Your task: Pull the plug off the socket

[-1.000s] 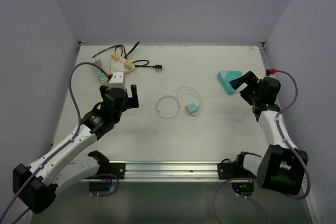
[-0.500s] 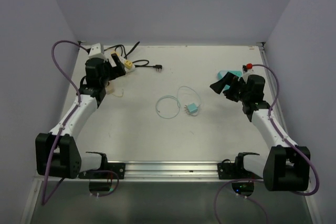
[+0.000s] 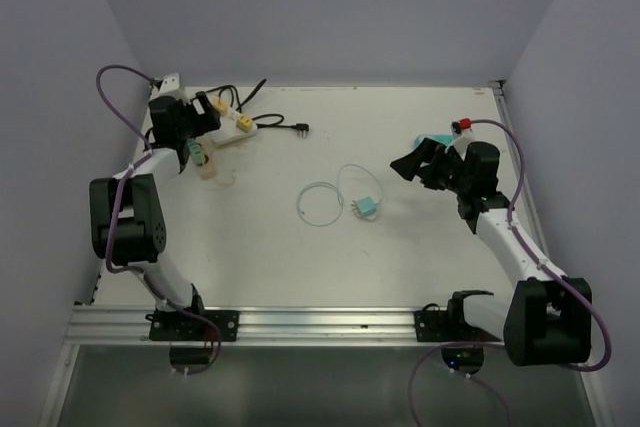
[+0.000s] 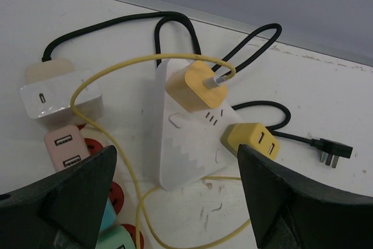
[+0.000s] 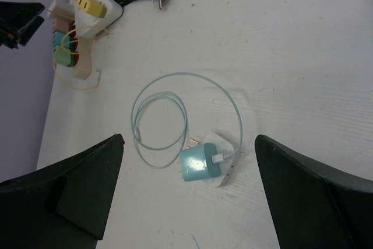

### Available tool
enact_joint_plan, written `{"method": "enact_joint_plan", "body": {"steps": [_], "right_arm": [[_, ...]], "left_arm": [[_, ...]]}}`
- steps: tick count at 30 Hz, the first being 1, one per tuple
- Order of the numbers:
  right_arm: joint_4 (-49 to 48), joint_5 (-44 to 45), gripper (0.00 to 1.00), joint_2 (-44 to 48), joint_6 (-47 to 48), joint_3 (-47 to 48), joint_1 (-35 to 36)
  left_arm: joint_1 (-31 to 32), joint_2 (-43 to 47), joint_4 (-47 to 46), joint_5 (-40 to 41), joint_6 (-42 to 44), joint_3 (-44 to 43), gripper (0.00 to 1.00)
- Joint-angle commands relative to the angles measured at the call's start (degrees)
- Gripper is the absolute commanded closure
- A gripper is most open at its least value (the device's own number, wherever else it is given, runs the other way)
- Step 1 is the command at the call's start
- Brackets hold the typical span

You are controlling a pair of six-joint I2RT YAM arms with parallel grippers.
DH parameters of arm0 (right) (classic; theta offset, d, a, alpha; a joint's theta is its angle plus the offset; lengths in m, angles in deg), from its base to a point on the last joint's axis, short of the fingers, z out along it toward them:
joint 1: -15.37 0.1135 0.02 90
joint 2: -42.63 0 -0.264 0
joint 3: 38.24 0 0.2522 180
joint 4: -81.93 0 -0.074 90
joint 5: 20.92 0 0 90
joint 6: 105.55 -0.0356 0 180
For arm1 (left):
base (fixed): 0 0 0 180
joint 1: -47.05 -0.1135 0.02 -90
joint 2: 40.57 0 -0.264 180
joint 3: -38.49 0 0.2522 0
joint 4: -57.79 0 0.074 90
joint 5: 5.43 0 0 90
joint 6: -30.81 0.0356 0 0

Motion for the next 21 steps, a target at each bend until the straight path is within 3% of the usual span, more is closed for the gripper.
{"method": "enact_joint_plan", "body": {"steps": [1, 10, 21], "right_arm": [[-2.4, -1.5, 0.02, 0.9, 1.6, 0.3, 0.4], [-2.5, -1.5, 0.02, -0.6, 2.0, 0.5, 0.4], [-2.7, -1.4, 0.02, -1.6, 2.2, 0.6, 0.4]], "left_arm": [[-2.4, -4.1, -5.8, -8.1, 4.0, -5.2, 0.12], [-3.3, -15.8, 4.5, -14.5, 10.4, -17.8, 0.19], [-3.1, -20.9, 8.6, -16.3, 11.5, -20.5, 0.19]]}}
